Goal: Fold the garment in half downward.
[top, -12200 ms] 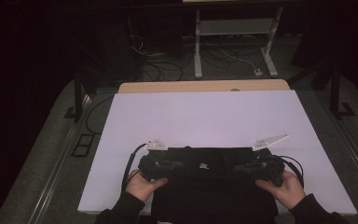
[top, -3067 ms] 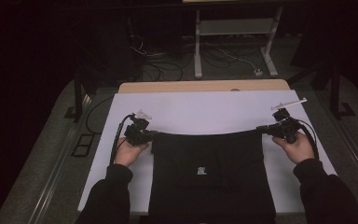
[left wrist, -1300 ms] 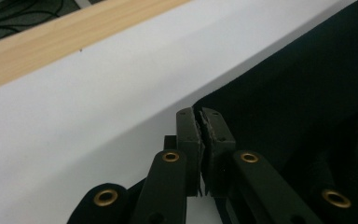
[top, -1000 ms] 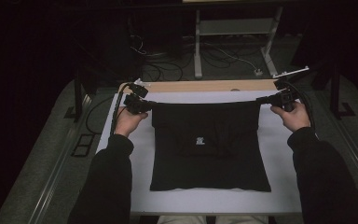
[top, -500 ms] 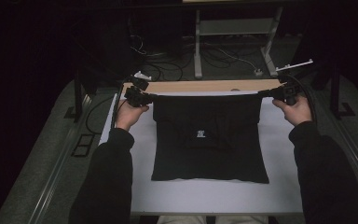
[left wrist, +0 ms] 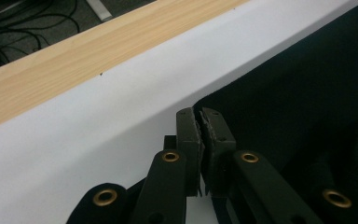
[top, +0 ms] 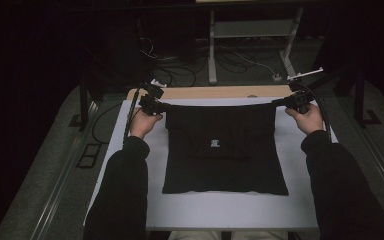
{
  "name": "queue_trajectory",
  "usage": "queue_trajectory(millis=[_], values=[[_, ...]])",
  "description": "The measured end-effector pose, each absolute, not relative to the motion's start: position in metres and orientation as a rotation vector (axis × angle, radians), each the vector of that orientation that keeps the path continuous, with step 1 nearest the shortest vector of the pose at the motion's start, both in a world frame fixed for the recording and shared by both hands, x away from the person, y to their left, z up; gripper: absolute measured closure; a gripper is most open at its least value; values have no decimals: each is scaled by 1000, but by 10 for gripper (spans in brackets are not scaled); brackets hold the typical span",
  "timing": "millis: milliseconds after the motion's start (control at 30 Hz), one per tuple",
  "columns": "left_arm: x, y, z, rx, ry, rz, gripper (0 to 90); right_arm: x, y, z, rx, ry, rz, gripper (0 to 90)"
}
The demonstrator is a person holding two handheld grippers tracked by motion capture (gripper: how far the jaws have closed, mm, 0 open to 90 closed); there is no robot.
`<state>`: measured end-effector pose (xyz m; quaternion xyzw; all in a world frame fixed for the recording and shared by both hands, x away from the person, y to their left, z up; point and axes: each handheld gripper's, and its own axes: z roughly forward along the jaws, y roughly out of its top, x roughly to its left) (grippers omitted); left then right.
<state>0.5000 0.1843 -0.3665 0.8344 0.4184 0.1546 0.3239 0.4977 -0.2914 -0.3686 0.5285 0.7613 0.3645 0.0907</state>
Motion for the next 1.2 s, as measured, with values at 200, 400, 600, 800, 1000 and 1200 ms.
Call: queue_trajectory(millis=[200,400,600,800,1000,1200], values=[[508,186,-379,2162,1160,342,848,506,-290,-380,1619,2265,1088,859],[513,186,-392,2100,1276,265,745,506,-291,-388,1652,2243,1060,741],[508,192,-393,2051,1267,282,461,503,-299,-390,1668,2206,1108,631],[504,196,-388,2031,1211,192,212,497,-305,-386,1664,2187,1141,402],[499,188,-384,2064,1141,125,88,492,-302,-380,1642,2187,1184,243],[496,182,-382,2063,1092,43,0,486,-295,-373,1583,2224,1162,0]])
